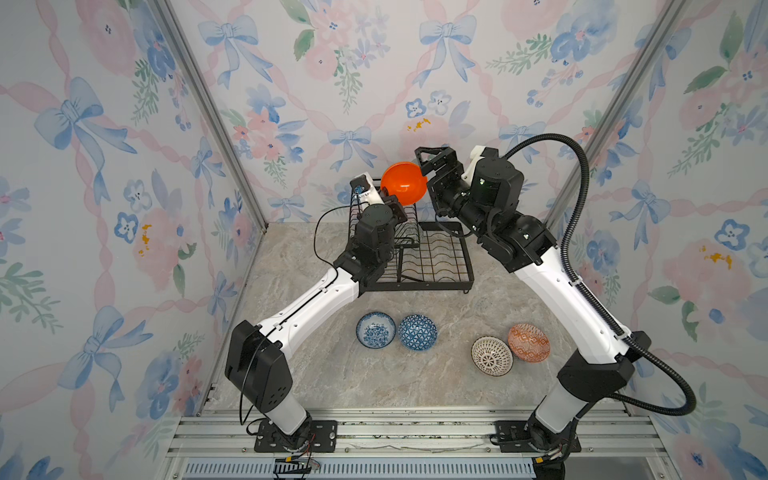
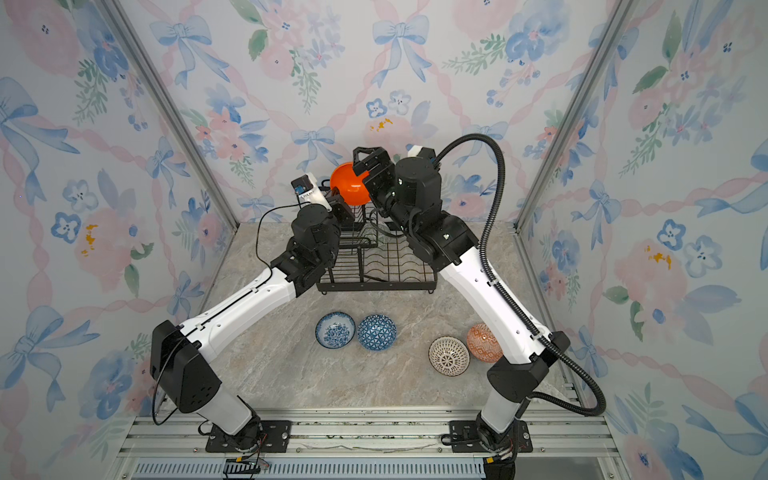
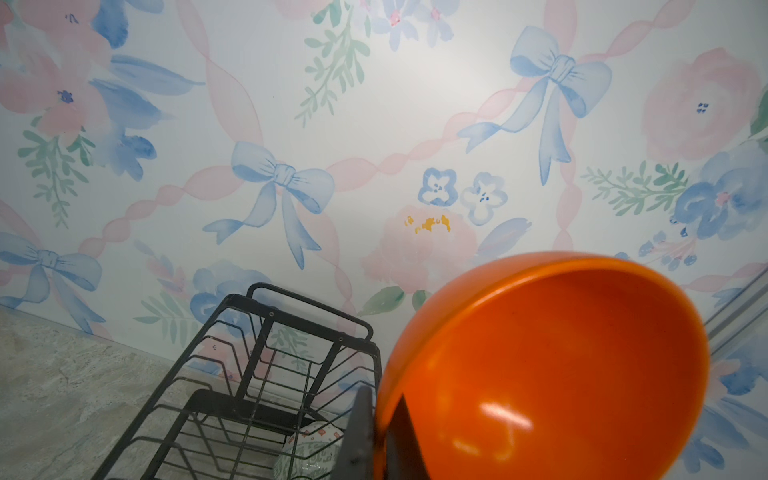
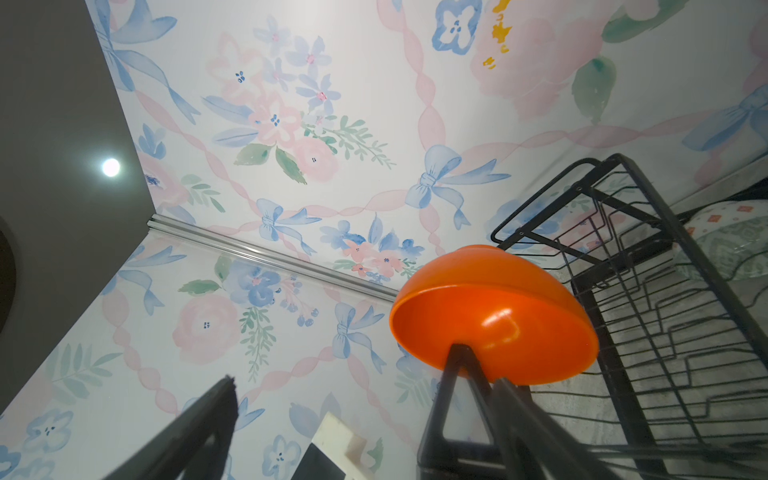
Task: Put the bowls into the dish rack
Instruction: 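Lift the orange bowl toward the right gripper with the left gripper, then close the right gripper on the orange bowl's rim while the left holds it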
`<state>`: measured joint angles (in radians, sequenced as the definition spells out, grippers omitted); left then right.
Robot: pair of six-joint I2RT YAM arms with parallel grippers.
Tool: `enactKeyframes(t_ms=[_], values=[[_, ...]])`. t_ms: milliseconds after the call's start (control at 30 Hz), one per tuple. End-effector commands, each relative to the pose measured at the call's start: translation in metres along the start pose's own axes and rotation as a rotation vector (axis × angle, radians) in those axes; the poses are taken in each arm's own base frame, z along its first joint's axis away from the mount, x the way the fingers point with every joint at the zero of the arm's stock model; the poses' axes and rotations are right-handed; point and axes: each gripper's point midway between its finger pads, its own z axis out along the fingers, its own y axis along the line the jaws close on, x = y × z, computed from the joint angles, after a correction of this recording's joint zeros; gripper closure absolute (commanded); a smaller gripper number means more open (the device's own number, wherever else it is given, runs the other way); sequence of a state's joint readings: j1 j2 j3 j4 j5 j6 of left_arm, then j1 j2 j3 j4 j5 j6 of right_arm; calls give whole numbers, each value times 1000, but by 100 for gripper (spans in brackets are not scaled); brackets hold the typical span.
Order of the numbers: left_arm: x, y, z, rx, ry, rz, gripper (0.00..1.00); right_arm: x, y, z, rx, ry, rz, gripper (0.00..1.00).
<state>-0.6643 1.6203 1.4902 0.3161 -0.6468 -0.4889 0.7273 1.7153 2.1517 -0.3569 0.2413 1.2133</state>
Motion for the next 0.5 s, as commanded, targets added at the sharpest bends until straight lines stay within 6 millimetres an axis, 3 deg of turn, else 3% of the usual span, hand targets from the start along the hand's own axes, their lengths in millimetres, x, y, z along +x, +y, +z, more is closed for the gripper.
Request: enactKeyframes(t_ms=[0, 33, 467], values=[[-26, -18, -6, 24, -98, -43, 100, -5, -15, 6, 40, -39, 72, 2], [-24, -20, -7, 28, -97, -42, 100, -6, -17, 7, 42, -49, 93, 0], [-11, -22, -27, 43, -96, -55, 100, -13, -26, 24, 51, -128, 253, 15]])
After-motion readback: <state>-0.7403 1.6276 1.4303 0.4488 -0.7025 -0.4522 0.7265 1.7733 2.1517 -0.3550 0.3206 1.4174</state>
